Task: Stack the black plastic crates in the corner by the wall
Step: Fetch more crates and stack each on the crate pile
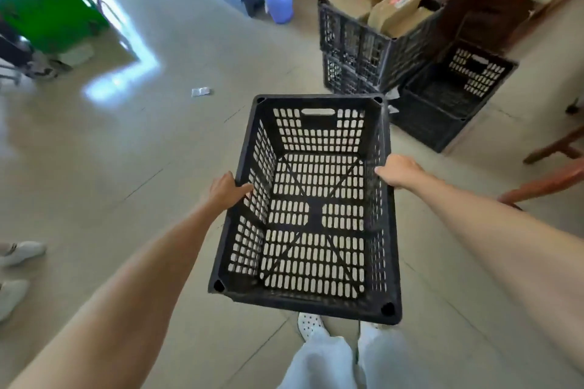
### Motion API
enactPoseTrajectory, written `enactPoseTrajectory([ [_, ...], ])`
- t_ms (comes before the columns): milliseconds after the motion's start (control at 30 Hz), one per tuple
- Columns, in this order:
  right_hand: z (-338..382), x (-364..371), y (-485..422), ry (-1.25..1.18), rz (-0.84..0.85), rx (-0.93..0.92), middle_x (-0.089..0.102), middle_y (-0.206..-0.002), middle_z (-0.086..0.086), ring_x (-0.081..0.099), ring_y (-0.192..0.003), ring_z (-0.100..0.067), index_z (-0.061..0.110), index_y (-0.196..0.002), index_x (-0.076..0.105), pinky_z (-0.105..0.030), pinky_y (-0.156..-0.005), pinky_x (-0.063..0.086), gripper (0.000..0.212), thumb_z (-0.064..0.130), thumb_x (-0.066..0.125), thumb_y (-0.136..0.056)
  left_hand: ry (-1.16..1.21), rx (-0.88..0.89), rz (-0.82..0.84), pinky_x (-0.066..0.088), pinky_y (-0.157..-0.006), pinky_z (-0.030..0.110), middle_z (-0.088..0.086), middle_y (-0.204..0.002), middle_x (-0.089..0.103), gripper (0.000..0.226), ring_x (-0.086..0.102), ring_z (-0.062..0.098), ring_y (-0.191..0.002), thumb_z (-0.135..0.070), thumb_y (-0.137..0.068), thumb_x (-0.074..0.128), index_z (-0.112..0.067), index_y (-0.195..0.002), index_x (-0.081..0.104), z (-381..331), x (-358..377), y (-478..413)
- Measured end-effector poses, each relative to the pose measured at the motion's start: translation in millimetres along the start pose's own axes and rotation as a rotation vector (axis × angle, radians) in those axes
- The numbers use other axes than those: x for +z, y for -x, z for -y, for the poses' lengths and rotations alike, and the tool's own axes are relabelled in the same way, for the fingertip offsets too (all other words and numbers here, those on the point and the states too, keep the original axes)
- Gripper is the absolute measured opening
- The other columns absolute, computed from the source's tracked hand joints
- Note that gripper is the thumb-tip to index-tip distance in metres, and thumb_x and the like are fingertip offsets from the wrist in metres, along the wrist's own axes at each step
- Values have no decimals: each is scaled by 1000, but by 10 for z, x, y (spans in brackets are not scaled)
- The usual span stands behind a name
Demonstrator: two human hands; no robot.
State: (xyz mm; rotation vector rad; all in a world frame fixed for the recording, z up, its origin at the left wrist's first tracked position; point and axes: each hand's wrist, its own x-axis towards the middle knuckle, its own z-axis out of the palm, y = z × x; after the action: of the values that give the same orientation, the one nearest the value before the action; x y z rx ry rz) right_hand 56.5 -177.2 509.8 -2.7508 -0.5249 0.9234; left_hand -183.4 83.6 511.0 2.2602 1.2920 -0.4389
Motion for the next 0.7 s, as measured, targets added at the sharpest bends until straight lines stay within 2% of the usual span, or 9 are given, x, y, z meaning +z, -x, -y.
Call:
enactPoseTrajectory([
  [67, 268, -2, -80, 62, 32, -80, 57, -91, -12, 56, -83, -30, 8, -90, 54, -32, -70, 43, 23, 31, 49, -94, 99, -100, -18, 52, -77, 38, 14, -106, 63, 47, 61, 27, -94, -44, -92, 59, -3, -114, 53, 235, -71, 156],
  [133, 514, 34, -142, 134, 72, -161, 58, -90, -12, 59, -84, -31, 8, -89, 52, -33, -70, 45, 23, 30, 49, -94, 181, -189, -32, 49, -72, 32, 12, -100, 64, 42, 61, 25, -89, -40, -93, 58, -2, -112, 54, 434, -98, 387],
  [233, 893, 96, -90, 255, 137, -301, 59, -90, -13, 58, -80, -29, 6, -91, 51, -31, -67, 43, 24, 29, 48, -96, 213, -324, -46, 46, -70, 30, 11, -94, 62, 35, 59, 24, -86, -37, -96, 54, -4, -105, 55, 687, -110, 875],
  [300, 1176, 178, -27, 306, 160, -407, 59, -89, -12, 57, -78, -28, 5, -89, 52, -31, -67, 43, 25, 29, 47, -97, 185, -408, -98, 51, -74, 34, 11, -94, 66, 39, 64, 26, -88, -43, -95, 55, -5, -100, 60, 907, -73, 1200],
  [367, 1450, 328, -5, 359, 193, -515, 62, -92, -12, 61, -82, -30, 5, -93, 55, -33, -71, 50, 26, 30, 47, -96, 187, -498, -128, 54, -81, 37, 8, -91, 69, 39, 65, 25, -87, -48, -93, 56, -10, -87, 62, 1148, 5, 1539],
  [467, 1902, 747, -12, 481, 235, -655, 64, -104, -16, 64, -92, -35, 2, -112, 57, -46, -84, 55, 40, 36, 50, -91, 247, -620, -163, 52, -86, 41, 0, -77, 61, 36, 62, 23, -83, -49, -92, 57, -22, -68, 50, 1469, 209, 2149],
  [567, 2380, 1001, 640, 572, 263, -822, 61, -114, -20, 62, -99, -35, -4, -118, 55, -42, -87, 53, 40, 29, 52, -96, 351, -760, -227, 55, -82, 41, -2, -68, 59, 37, 65, 24, -80, -47, -90, 61, -23, -65, 47, 1740, 430, 2803],
  [633, 2634, 1203, 1142, 636, 309, -939, 59, -109, -19, 59, -94, -31, -5, -115, 56, -37, -80, 50, 32, 22, 49, -98, 407, -865, -260, 55, -80, 41, -1, -66, 60, 37, 67, 25, -80, -46, -88, 62, -22, -65, 47, 1938, 615, 3262],
  [700, 2833, 1492, 1608, 694, 349, -1040, 57, -106, -17, 59, -96, -32, -5, -115, 56, -39, -83, 51, 30, 19, 48, -98, 470, -964, -287, 55, -80, 41, 1, -69, 64, 36, 68, 24, -78, -46, -88, 62, -21, -67, 47, 2148, 826, 3735],
])
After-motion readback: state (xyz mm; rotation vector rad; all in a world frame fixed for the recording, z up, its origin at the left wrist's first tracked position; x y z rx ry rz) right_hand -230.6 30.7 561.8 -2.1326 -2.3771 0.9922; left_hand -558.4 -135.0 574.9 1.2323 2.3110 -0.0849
